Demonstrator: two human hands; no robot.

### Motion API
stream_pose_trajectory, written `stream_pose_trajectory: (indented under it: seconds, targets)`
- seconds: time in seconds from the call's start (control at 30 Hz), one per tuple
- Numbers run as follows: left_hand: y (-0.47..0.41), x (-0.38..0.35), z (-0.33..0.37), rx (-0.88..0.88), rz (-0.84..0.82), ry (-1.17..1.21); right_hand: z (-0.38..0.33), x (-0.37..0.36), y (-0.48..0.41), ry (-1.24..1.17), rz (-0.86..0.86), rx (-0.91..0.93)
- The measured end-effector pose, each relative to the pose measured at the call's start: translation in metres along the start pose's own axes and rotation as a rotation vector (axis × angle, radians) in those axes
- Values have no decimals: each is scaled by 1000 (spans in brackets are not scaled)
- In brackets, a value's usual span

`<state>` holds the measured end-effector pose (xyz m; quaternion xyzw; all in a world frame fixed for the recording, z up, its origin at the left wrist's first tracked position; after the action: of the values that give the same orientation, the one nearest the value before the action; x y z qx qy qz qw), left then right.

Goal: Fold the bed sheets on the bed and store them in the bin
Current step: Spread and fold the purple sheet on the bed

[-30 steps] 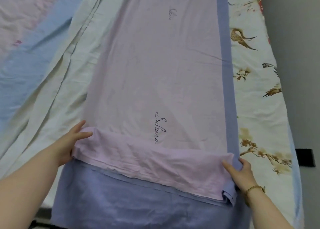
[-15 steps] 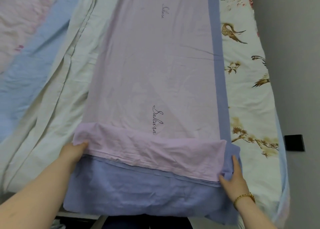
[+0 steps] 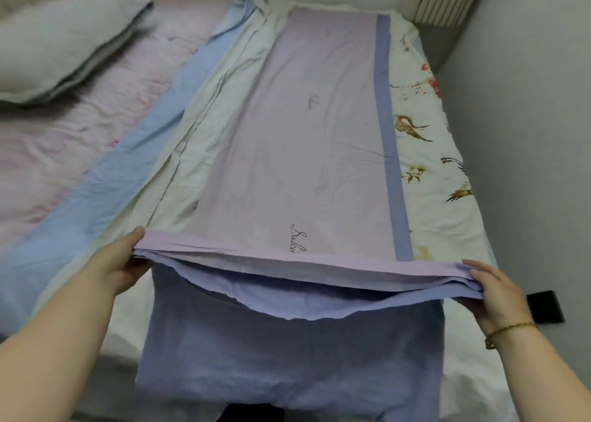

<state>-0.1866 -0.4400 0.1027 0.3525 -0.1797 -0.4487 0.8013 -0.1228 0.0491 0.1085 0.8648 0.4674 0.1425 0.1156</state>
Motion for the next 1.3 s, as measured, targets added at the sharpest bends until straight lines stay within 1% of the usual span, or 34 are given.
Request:
stream_pose_trajectory:
  seconds: [0.1, 0.23, 0.37, 0.47, 0.63, 0.7, 0.77, 0.87, 0.9, 1.0, 1.03, 1.1, 1.17, 1.2, 1.27, 1.3]
  targets:
    - [40, 16, 11, -81, -21, 95, -30, 15, 15, -132, -143, 64]
    - [100, 38, 12, -152, -43, 192, -64, 46, 50, -288, -235, 125]
    - [172, 62, -3, -204, -112, 288, -77, 87, 98, -265, -276, 220]
    - [204, 87, -26, -186, -125, 301, -71, 109, 143, -141, -250, 237]
    - [242, 137, -77, -131, -163, 271, -21, 151, 227, -157, -177, 194]
    - [263, 154, -99, -128, -203, 228, 9, 165, 260, -209, -128, 170]
    - [283, 171, -127, -124, -230, 172, 46, 182, 294, -197, -80, 133]
    - [308, 195, -184, -90, -222, 78, 103, 217, 349, -110, 43, 27]
    - [315, 198, -199, -76, -227, 34, 116, 226, 366, -90, 46, -8]
    - [335, 211, -235, -47, -259, -68, 148, 259, 412, 6, 132, -117]
    - [339, 218, -243, -41, -255, -86, 157, 268, 421, 48, 150, -114]
    - [346, 239, -259, -23, -227, -99, 172, 279, 442, 175, 112, -197]
    - [345, 266, -280, 26, -170, -130, 185, 281, 463, 317, 47, -217]
    - [345, 281, -292, 60, -133, -155, 193, 278, 467, 359, 27, -197]
    - [348, 311, -318, 118, -35, -214, 203, 267, 484, 293, -58, -188]
    - [352, 323, -327, 130, 9, -229, 206, 260, 489, 324, -148, -213]
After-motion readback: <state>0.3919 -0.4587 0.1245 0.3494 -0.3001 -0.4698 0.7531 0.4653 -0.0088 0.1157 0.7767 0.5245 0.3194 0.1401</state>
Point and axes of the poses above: each hand's wrist, its own y-axis away from the middle knuckle, its own x-axis out of the back of the hand, z = x × y, the point moved 2 cm from there along -y, towards the middle knuckle, and after that the axes turned 8 degrees about x, right-handed, at the moved point
